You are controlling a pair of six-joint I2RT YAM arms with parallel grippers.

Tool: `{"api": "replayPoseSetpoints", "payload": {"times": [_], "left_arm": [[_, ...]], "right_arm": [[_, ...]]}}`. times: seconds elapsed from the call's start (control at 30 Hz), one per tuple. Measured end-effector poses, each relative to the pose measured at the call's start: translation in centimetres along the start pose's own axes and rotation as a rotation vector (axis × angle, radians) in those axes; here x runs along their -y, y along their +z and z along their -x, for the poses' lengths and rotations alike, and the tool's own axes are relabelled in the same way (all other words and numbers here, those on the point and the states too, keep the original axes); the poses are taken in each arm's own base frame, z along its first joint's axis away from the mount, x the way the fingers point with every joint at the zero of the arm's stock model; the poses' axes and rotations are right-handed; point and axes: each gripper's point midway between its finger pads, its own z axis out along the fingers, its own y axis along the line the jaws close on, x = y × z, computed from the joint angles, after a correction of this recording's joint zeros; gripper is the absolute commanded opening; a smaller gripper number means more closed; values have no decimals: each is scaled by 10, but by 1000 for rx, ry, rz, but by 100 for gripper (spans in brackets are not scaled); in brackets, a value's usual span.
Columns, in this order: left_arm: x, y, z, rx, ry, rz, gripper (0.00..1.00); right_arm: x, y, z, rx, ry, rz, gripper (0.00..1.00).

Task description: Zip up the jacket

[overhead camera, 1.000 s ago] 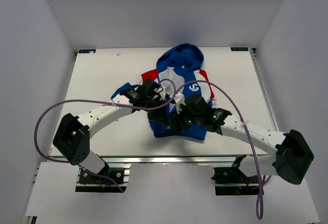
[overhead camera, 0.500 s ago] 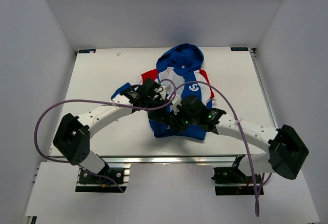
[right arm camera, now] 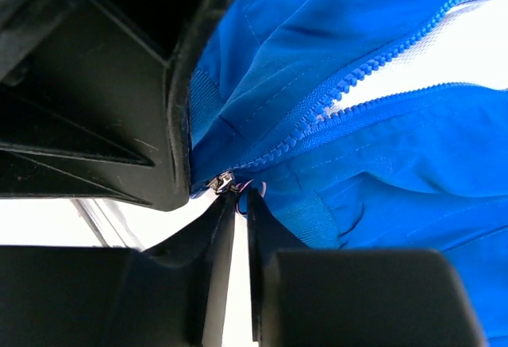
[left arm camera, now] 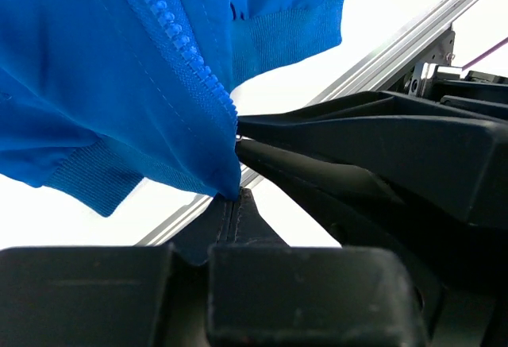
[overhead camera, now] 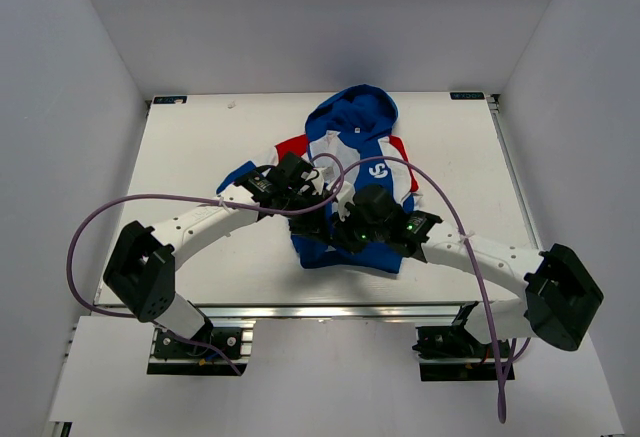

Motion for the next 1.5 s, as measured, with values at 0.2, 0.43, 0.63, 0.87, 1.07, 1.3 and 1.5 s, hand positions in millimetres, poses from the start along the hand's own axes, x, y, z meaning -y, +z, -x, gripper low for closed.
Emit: {"api": "replayPoseSetpoints", "payload": {"times": [0.2, 0.43, 0.63, 0.87, 1.07, 1.3, 1.5], "left_arm": [[0, 0, 0, 1, 1, 0, 0], [0, 0, 0, 1, 4, -3, 0], [1, 0, 0, -2, 4, -6, 0], [1, 0, -1, -4, 3, -5, 0], [0, 0, -1, -5, 2, -4, 0], [0, 0, -1, -3, 2, -2, 0], [-4, 1, 2, 10, 2, 21, 0]], "right_arm": [[2, 0, 0, 2, 4, -13, 10], [6, -1, 2, 8, 2, -35, 22], [3, 0, 2, 8, -3, -18, 26], [-4, 1, 3, 11, -12, 27, 26], [-6, 3, 3, 12, -24, 41, 14], [-4, 4, 3, 13, -10, 27, 0], [7, -6, 12, 50, 14, -64, 0]]}}
